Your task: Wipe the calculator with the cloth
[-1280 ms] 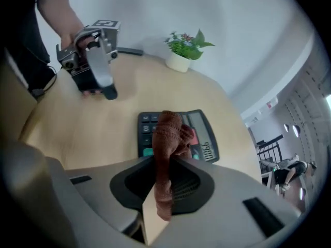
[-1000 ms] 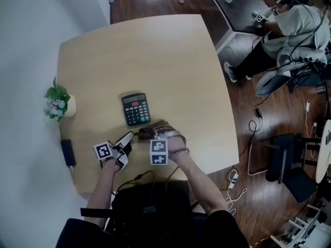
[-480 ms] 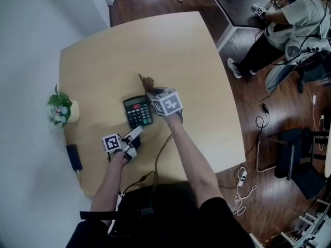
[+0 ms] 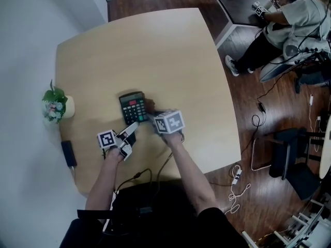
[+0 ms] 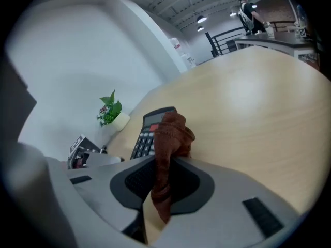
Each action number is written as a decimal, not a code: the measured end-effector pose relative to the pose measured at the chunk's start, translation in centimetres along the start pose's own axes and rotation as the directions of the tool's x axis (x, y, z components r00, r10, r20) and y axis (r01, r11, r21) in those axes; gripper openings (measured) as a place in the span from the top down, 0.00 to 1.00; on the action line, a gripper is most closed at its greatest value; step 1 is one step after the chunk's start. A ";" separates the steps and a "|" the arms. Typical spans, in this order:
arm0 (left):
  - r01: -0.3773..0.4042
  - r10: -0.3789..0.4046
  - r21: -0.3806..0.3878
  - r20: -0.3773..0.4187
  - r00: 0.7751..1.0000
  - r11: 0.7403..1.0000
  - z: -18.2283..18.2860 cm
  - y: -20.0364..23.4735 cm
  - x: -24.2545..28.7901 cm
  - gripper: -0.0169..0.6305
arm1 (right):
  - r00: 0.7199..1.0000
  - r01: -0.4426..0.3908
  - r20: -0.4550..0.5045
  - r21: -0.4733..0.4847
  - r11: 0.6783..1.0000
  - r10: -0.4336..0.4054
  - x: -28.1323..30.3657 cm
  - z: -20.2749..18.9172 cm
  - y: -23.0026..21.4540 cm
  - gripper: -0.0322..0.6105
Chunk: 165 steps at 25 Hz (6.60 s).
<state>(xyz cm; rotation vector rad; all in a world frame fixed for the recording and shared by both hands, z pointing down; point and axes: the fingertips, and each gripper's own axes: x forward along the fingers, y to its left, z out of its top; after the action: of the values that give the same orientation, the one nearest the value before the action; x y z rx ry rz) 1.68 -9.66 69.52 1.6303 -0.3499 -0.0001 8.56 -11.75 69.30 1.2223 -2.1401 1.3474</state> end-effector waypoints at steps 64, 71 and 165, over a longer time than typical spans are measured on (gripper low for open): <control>0.188 -0.212 0.098 0.478 0.852 0.977 9.9 -0.3 -9.6 0.80 | 0.995 -0.069 0.096 0.325 0.943 0.040 -2.4 -5.5 3.1 0.86; 0.344 -0.351 0.211 -0.005 0.936 0.915 -2.8 -5.8 -7.9 0.80 | 0.987 0.035 0.159 -0.003 0.999 -0.034 -4.5 -0.1 2.6 0.86; 0.154 -0.098 -0.125 0.368 0.924 0.980 -1.7 1.2 -9.7 0.77 | 0.987 0.010 -0.157 -0.192 0.981 -0.041 0.2 -2.1 2.3 0.86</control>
<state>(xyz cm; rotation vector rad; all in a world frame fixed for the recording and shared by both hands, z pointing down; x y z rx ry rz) -7.43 -5.94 68.85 1.4946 -0.5118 -0.4214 6.32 -9.60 69.20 1.0268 -2.0786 1.1569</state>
